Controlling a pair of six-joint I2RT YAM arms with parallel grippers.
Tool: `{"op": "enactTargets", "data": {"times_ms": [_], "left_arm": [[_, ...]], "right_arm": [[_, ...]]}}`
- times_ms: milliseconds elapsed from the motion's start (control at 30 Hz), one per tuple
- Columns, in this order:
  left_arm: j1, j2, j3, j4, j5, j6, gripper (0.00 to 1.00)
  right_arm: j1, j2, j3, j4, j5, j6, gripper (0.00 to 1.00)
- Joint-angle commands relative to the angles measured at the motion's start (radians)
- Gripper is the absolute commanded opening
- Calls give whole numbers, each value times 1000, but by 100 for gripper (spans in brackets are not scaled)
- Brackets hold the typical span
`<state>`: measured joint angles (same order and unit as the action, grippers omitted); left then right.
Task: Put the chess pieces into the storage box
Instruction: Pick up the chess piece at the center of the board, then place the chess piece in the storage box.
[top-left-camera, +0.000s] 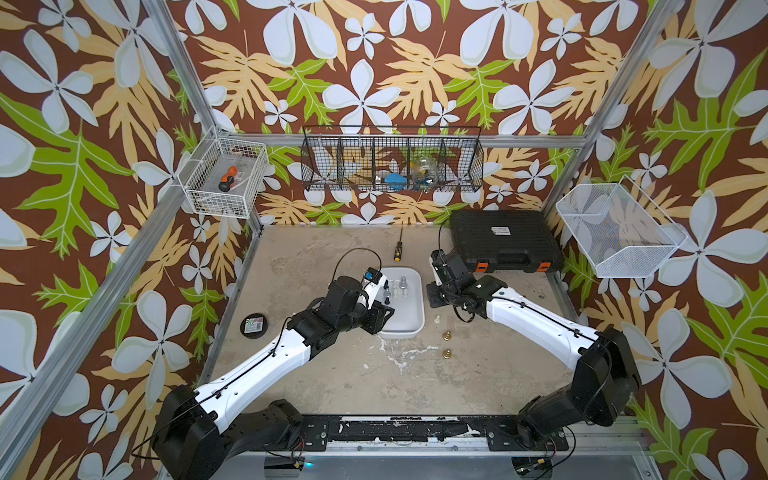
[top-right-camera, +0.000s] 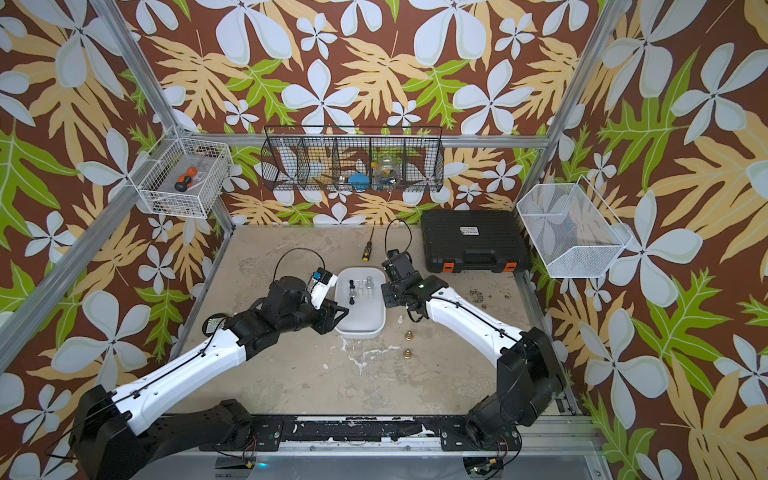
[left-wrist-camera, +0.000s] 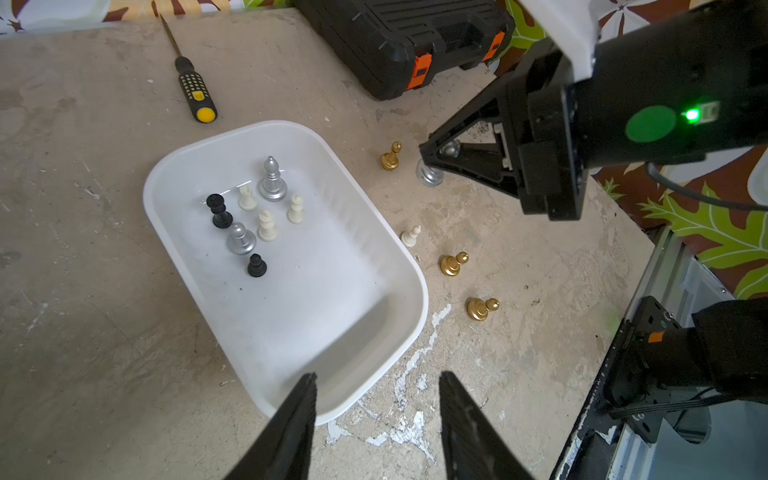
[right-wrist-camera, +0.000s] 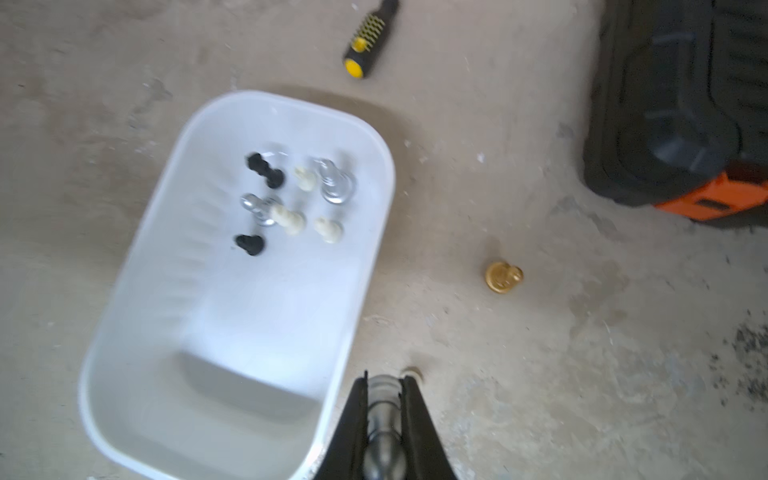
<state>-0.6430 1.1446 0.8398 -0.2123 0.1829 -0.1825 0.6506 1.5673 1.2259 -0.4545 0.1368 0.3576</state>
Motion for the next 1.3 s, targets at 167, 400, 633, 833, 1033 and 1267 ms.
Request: {"op": "enactTargets", "data": {"times_ms": [167,400,633,833,1033,1267], "left_arm": [[11,-6,-7,22,-45,-32,50],[11,-12,-10,18,-54,-28,50],[11,-8,-5,11,-53,-26,50],[11,-8,-8,4,-56,-25,50],[11,-8,-8,1,-58,-24,50],[11,-5,-5,-1,-56,-23,50]], "right_arm": [[111,216,164,66,-23,-68,10],[125,312,134,189,-10,-75,10],[127,341,48,328,51,-67,10],[127,351,-20,436,93,-40,10],[127,382,-40,499,101,-25,10],[127,399,-70,576,140,-29,9]]}}
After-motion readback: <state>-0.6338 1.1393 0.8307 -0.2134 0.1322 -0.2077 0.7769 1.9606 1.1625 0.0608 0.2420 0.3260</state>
